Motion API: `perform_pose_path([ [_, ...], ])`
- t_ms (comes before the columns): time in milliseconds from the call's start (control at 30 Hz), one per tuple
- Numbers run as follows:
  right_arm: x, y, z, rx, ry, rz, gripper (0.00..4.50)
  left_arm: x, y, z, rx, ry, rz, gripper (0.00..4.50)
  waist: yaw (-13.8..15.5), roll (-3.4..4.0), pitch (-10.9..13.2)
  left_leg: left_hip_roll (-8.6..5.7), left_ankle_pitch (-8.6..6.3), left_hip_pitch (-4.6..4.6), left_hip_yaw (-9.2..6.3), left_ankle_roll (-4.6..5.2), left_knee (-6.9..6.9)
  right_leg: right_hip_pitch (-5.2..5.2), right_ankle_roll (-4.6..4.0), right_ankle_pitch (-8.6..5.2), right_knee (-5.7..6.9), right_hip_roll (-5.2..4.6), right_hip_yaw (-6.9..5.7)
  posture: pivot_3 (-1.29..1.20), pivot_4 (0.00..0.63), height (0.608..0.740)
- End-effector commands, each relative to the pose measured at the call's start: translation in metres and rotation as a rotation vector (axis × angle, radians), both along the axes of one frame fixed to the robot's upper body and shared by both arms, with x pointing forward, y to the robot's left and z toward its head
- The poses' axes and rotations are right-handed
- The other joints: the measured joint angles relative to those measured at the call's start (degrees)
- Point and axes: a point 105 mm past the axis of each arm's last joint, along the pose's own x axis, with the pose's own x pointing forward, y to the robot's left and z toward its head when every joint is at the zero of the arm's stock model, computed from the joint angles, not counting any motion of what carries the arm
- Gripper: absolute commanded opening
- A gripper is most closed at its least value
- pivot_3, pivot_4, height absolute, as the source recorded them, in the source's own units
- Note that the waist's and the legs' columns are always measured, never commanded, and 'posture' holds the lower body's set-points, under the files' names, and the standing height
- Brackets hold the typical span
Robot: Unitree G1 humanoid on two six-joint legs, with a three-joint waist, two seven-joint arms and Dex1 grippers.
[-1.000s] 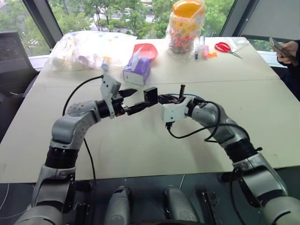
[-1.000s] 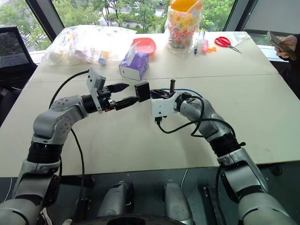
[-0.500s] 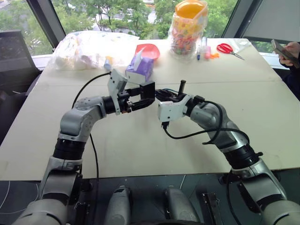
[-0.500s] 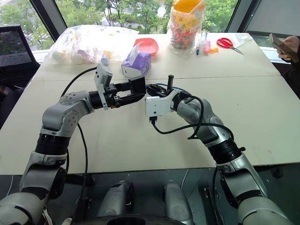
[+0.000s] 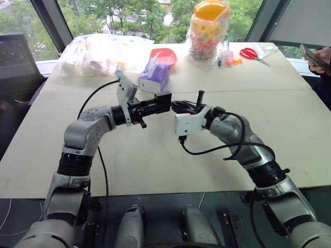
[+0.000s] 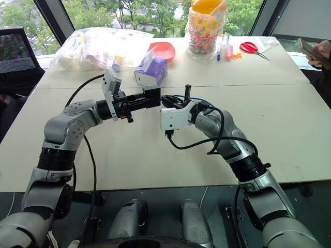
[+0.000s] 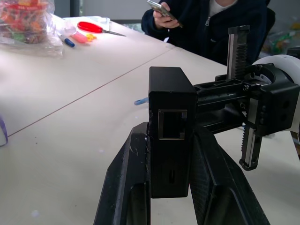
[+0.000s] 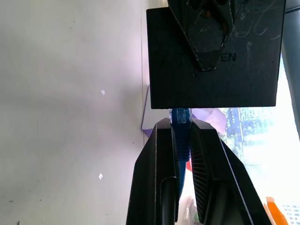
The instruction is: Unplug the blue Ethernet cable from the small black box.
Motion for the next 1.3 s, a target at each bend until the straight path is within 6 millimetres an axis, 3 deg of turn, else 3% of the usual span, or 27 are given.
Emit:
perform_pose_path([
  [33,-0.014,0.007,0.011,0.032,0.065,0.073,0.93,-0.01,-0.001,0.009,0.011,-0.045,-0.072,0.5,-0.01,0.0,0.0,0.0,0.0,0.0,0.0,0.0,-0.01,0.0,0.0,0.0,0.0,0.0,0.0,0.0,0.15,0.735],
  [100,-0.014,0.006,0.013,0.053,0.121,0.071,1.66,-0.011,0.002,0.01,0.013,-0.049,-0.089,0.5,-0.03,0.0,0.0,0.0,0.0,0.0,0.0,0.0,-0.02,0.0,0.0,0.0,0.0,0.01,-0.01,0.0,0.15,0.735],
  [133,-0.013,0.005,0.015,0.088,0.169,0.066,2.25,-0.011,0.004,0.011,0.009,-0.051,-0.092,0.5,-0.03,0.0,0.0,0.0,0.0,0.0,0.0,0.0,-0.02,0.0,0.0,0.0,0.0,0.01,-0.01,0.0,0.15,0.735],
  [267,-0.031,-0.001,0.018,0.2,0.537,0.166,4.34,-0.014,0.011,0.021,0.003,-0.063,-0.143,0.5,0.02,-0.01,0.01,0.01,0.0,0.0,-0.01,0.0,-0.01,0.01,0.0,0.0,0.0,0.01,-0.01,0.0,0.15,0.735],
  [300,-0.036,-0.006,0.021,0.221,0.652,0.186,4.43,-0.019,0.013,0.026,-0.003,-0.061,-0.184,0.5,0.05,-0.01,0.01,0.02,0.0,0.0,-0.02,0.0,-0.01,0.02,0.0,0.0,0.0,0.01,-0.02,0.0,0.15,0.735],
  [433,-0.047,-0.015,0.043,0.385,1.01,0.247,4.43,-0.037,0.023,0.046,-0.053,-0.056,-0.315,0.5,0.0,-0.07,0.11,0.04,0.0,-0.01,-0.03,0.0,0.0,0.0,-0.03,-0.01,0.01,-0.01,-0.04,0.0,0.15,0.735],
  [633,-0.045,-0.014,0.063,0.623,1.329,0.292,4.43,-0.045,0.031,0.059,-0.073,-0.035,-0.375,0.5,-0.15,-0.08,0.12,0.06,-0.01,0.0,-0.07,0.01,-0.1,-0.03,-0.22,-0.11,0.0,-0.02,-0.09,0.0,0.15,0.735],
  [800,-0.042,-0.007,0.07,0.684,1.376,0.323,4.43,-0.05,0.032,0.062,-0.07,-0.016,-0.403,0.5,-0.12,-0.08,0.12,0.05,0.0,-0.44,-0.09,0.01,-0.07,-0.48,-0.04,-0.02,0.03,0.01,-0.1,0.0,0.15,0.735],
  [867,-0.043,-0.004,0.07,0.678,1.387,0.327,3.88,-0.049,0.032,0.063,-0.071,-0.016,-0.4,0.5,-0.09,-0.06,0.13,0.05,0.0,-0.75,-0.14,0.02,0.04,-0.74,-0.02,0.0,0.07,0.03,-0.12,0.0,0.15,0.735],
  [967,-0.045,-0.002,0.067,0.662,1.395,0.321,2.57,-0.049,0.032,0.063,-0.068,-0.018,-0.397,0.5,0.11,-0.06,0.13,0.04,0.0,-0.82,-0.13,0.02,0.04,-0.77,0.0,0.0,0.03,0.02,-0.13,0.0,0.15,0.735],
  [1300,-0.054,0.011,0.064,0.629,1.441,0.344,2.57,-0.046,0.032,0.064,-0.074,-0.023,-0.386,0.5,0.06,-0.06,0.13,0.04,0.0,-0.81,-0.14,0.03,0.03,-0.77,0.0,-0.01,0.04,0.03,-0.14,0.0,0.15,0.735],
])
